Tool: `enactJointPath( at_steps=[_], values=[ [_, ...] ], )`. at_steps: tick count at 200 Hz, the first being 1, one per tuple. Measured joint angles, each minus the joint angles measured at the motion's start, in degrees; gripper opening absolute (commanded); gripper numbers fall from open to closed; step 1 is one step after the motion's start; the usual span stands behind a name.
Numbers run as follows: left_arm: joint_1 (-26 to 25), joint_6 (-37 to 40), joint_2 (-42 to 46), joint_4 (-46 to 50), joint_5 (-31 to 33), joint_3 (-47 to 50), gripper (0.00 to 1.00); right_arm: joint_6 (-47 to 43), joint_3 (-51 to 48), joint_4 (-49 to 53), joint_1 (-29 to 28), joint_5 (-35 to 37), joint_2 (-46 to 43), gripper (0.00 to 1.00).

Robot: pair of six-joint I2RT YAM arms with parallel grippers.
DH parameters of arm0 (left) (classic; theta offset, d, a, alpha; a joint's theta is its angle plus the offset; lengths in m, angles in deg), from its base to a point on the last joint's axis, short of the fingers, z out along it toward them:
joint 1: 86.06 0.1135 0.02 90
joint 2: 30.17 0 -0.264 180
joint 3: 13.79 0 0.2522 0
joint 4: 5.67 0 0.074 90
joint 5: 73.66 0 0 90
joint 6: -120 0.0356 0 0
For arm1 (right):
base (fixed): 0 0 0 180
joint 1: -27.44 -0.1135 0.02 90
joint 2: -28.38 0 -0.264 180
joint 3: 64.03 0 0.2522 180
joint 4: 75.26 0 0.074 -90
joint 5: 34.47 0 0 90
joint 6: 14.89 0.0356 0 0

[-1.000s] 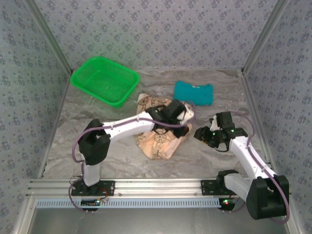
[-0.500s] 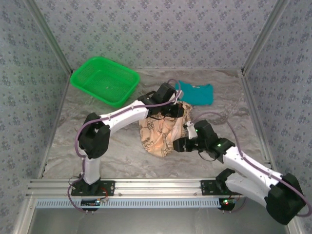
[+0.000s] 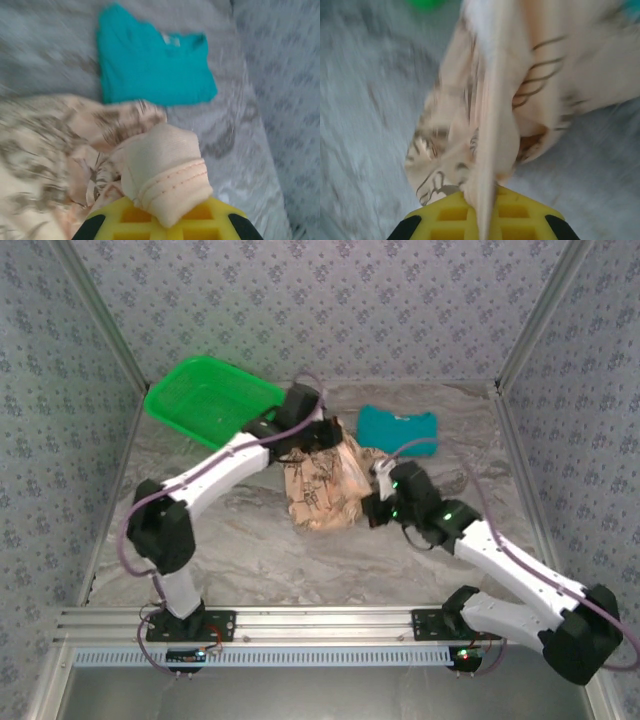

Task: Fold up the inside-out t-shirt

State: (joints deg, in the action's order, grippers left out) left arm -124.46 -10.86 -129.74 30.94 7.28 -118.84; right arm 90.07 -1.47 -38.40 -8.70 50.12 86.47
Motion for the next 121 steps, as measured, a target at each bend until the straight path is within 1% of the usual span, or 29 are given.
enactJointPath(
  at_steps=[12,26,44,63,89,105,121],
  values=[
    [1.88,-0.22,2.82,2.19,2.27,-3.65,0.0,-4.52,8.22,2.27,3.06,1.57,0.96,0.0],
    [2.51,-0.11,5.99,3.8,5.16,-8.79,0.0,-10.34,18.01,4.5,4.24,3.76,3.98,0.0],
    [2.1,0.39,10.88,4.81,8.5,-14.01,0.0,-18.27,31.65,8.9,3.39,6.03,9.09,0.0],
    [1.44,0.52,15.89,5.7,10.82,-17.11,0.0,-25.03,43.19,12.61,1.36,8.22,12.63,0.0],
    [-1.68,0.96,21.86,6.25,15.02,-17.38,0.0,-31.21,54.01,16.13,-1.51,9.77,13.68,0.0],
    [-4.26,1.9,24.68,5.7,17.4,-15.98,0.0,-33.4,59.17,17.75,-1.64,9.97,13.68,0.0],
    [-5.6,2.95,26.71,5.11,18.67,-14.1,0.0,-34.69,62.66,18.97,-1.62,9.66,13.68,0.0]
  ],
)
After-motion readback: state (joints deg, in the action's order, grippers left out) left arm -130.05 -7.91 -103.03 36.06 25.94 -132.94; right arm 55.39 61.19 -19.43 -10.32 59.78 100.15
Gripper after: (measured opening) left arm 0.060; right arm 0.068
